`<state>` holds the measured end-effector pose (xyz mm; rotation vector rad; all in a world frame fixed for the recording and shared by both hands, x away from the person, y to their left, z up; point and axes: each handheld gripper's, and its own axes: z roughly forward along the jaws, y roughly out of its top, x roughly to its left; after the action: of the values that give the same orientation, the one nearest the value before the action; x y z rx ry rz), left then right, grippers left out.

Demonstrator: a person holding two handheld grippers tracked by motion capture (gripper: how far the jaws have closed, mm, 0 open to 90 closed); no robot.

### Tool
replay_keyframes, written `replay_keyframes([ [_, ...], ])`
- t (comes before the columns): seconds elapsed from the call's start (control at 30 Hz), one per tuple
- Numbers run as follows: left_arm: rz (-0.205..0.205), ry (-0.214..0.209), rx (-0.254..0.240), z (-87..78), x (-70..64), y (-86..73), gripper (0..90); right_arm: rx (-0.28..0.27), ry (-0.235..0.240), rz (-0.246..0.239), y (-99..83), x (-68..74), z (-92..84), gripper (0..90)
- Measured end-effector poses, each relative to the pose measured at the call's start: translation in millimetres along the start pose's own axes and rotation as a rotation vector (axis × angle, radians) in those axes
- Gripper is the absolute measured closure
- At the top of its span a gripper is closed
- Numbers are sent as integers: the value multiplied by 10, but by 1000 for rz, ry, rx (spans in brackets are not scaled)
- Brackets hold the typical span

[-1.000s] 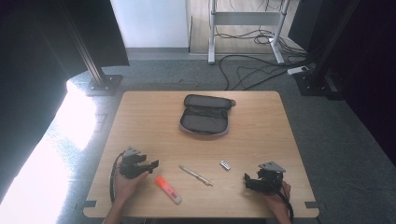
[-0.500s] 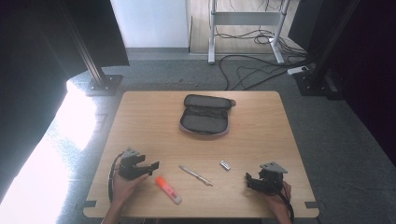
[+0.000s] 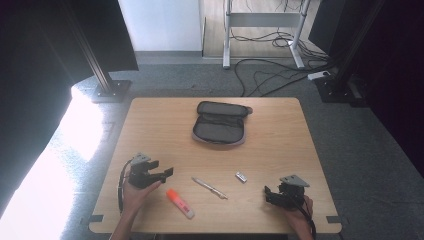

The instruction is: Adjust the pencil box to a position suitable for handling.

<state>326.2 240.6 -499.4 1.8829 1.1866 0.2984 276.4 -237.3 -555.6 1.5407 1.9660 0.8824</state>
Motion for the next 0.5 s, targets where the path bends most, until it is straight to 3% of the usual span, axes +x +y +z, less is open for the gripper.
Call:
replay_keyframes([
  [0.23, 8, -22, -24, 6, -45, 151, 253, 0, -2, 1, 8, 3, 9, 137],
  [0.5, -16, -34, -17, 90, -24, 250, 262, -1, -3, 2, 11, 6, 14, 139],
])
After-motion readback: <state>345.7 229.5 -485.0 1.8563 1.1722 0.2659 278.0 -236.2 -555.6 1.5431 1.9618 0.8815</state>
